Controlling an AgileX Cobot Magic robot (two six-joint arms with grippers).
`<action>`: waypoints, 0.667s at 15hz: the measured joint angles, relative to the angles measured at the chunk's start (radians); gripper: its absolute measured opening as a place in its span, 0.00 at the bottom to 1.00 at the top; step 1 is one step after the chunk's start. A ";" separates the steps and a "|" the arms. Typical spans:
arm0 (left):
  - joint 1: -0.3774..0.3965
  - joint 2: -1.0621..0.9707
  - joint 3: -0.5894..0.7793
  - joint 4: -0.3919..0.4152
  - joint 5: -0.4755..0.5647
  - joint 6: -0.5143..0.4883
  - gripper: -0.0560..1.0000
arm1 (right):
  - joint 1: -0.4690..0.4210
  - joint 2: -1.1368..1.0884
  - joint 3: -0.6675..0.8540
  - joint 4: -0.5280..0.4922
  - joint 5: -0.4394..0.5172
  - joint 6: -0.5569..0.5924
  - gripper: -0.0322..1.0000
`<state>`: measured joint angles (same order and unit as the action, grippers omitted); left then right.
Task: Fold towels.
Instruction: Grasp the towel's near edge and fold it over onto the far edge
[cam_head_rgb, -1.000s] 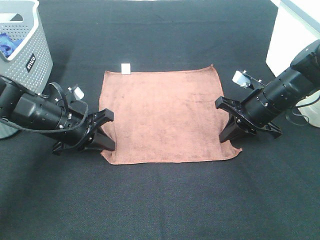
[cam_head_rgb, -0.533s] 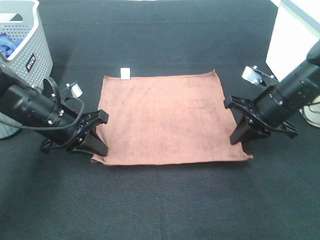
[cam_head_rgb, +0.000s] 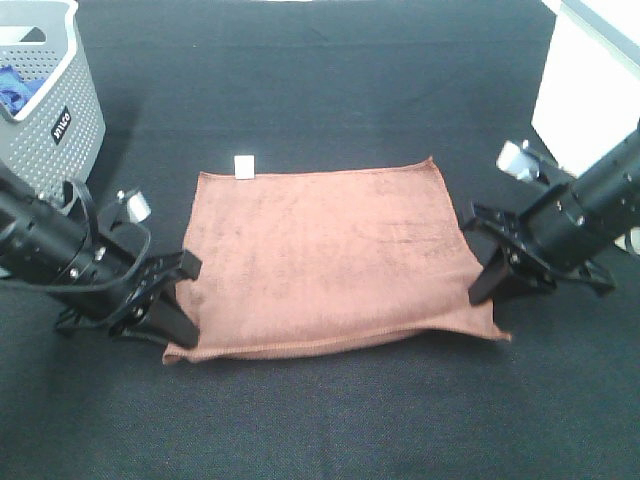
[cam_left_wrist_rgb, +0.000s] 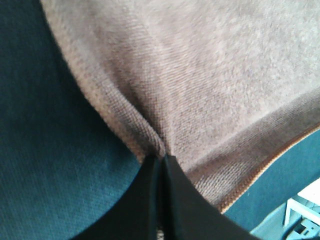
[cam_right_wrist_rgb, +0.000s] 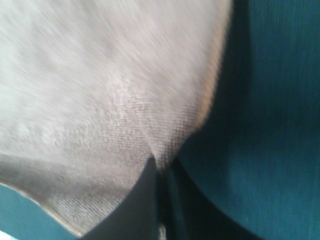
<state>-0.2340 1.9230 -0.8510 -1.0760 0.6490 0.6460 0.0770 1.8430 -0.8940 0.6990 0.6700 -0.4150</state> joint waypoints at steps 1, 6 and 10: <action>0.000 0.000 -0.037 -0.001 -0.018 0.012 0.05 | 0.000 -0.002 -0.042 0.001 -0.008 -0.012 0.03; 0.000 0.000 -0.221 -0.010 -0.138 0.015 0.05 | 0.000 0.058 -0.291 0.000 -0.029 -0.017 0.03; 0.000 0.069 -0.383 -0.003 -0.205 0.015 0.05 | 0.000 0.228 -0.557 -0.015 0.002 -0.017 0.03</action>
<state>-0.2340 1.9920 -1.2340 -1.0790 0.4440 0.6610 0.0770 2.0710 -1.4510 0.6840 0.6720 -0.4320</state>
